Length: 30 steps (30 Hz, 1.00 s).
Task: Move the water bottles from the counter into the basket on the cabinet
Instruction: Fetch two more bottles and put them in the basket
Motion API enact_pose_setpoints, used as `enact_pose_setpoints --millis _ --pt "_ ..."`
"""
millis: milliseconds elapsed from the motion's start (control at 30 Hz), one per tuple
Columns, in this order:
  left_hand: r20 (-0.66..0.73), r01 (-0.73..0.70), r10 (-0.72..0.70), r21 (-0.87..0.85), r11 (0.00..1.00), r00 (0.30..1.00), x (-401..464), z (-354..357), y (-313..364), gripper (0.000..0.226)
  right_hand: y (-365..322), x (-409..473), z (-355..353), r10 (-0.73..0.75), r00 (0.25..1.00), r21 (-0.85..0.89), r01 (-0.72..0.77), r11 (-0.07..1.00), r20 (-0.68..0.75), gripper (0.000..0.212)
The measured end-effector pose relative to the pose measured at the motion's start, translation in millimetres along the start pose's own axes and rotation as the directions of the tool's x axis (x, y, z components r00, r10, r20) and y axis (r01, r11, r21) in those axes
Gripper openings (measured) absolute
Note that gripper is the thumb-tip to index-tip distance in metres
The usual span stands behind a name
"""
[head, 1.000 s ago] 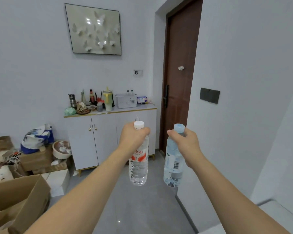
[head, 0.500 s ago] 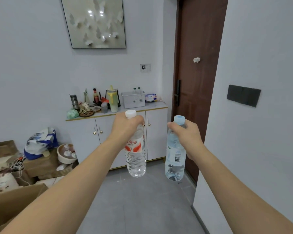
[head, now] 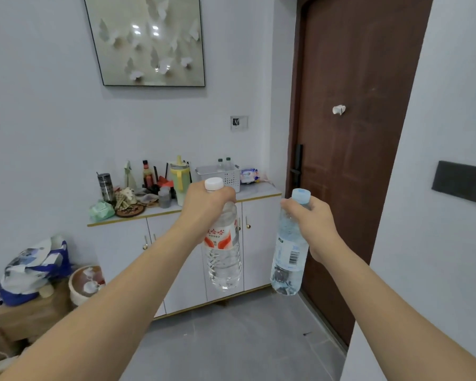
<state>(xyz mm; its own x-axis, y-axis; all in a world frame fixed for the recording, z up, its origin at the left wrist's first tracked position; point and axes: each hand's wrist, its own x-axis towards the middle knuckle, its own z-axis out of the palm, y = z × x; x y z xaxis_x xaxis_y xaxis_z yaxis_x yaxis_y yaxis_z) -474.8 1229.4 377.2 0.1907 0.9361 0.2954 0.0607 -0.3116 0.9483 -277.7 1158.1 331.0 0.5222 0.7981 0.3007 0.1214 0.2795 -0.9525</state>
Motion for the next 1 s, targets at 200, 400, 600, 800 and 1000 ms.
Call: enact_pose_setpoints --millis 200,400,600,800,1000 --pt "-0.015 0.062 -0.063 -0.074 0.995 0.998 75 11 -39 0.014 31 70 26 0.022 1.0 -0.003 -0.022 1.0 -0.007 0.023" --pt "-0.033 0.099 -0.105 -0.133 0.986 0.994 161 32 -69 0.015 74 160 44 0.031 0.999 0.01 -0.031 0.999 0.011 0.014" --pt "-0.034 0.051 -0.055 -0.121 0.991 0.998 266 71 -86 0.033 103 271 53 -0.011 0.998 0.089 0.006 0.996 0.059 0.007" --pt "-0.059 0.02 -0.03 -0.163 0.986 0.998 363 95 -98 0.021 121 373 58 -0.089 0.992 0.106 0.08 0.991 0.091 0.008" --pt "-0.143 0.005 -0.03 -0.176 0.984 0.989 454 98 -109 0.019 146 457 77 -0.084 0.991 0.102 0.074 0.992 0.1 0.014"
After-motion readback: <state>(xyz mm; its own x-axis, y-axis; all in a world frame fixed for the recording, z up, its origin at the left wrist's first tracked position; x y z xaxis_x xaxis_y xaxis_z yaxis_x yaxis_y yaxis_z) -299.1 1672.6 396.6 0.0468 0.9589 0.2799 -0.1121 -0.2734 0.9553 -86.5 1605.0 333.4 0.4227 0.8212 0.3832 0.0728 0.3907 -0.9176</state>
